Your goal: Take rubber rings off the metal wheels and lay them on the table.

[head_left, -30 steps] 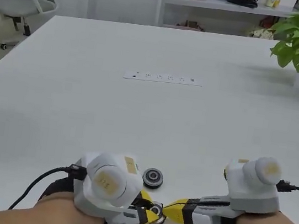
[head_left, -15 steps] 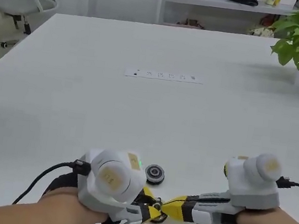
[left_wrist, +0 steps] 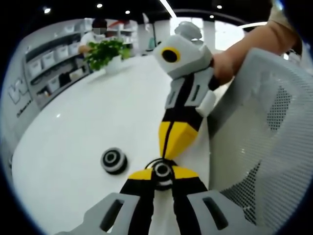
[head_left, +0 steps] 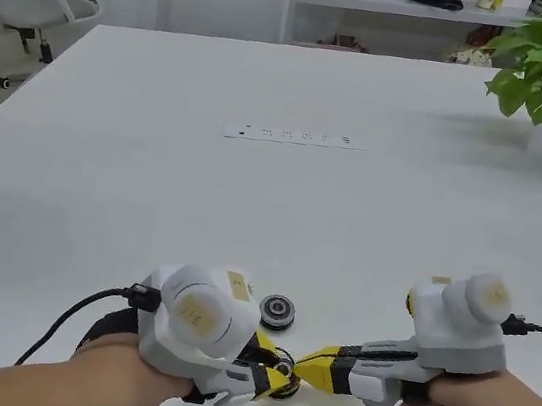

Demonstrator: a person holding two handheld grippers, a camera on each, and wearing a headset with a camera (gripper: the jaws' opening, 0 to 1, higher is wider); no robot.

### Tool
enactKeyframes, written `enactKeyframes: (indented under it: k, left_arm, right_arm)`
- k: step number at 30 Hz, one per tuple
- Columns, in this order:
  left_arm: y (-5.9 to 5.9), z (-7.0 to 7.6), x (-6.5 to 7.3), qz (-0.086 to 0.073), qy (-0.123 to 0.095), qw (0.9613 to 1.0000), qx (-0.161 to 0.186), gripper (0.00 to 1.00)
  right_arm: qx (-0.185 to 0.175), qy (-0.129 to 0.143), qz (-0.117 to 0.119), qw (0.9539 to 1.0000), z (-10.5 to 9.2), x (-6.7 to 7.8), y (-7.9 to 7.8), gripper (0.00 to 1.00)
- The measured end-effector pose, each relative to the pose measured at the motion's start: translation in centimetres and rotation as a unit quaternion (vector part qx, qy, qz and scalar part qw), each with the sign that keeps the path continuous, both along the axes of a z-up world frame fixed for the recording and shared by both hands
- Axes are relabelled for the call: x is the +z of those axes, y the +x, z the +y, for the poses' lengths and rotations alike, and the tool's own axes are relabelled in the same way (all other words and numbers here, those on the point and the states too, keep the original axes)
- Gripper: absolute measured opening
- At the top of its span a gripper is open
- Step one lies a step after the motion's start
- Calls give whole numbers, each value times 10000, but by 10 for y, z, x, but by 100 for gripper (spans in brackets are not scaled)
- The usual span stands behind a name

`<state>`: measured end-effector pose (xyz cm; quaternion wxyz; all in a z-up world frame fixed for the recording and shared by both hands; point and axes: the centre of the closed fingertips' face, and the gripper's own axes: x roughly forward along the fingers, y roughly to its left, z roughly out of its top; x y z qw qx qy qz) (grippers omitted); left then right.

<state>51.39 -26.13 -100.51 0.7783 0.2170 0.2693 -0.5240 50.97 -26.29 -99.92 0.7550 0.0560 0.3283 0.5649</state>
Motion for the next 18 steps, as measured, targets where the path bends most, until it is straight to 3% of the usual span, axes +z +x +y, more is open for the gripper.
enactKeyframes:
  k: [6,14,18]
  left_arm:
    - [-1,0,1,-8,45,10000,-79,14]
    - [-4,-1,10,14,-54,9999,-157,18]
    - [-8,-1,18,10,-129,9996,-247,29]
  right_arm:
    - [-53,29,0,10000,-2,3,2,0]
    - [-65,78,14,9999,-2,6,3,0]
    - [-137,154,23,9998,-4,12,6,0]
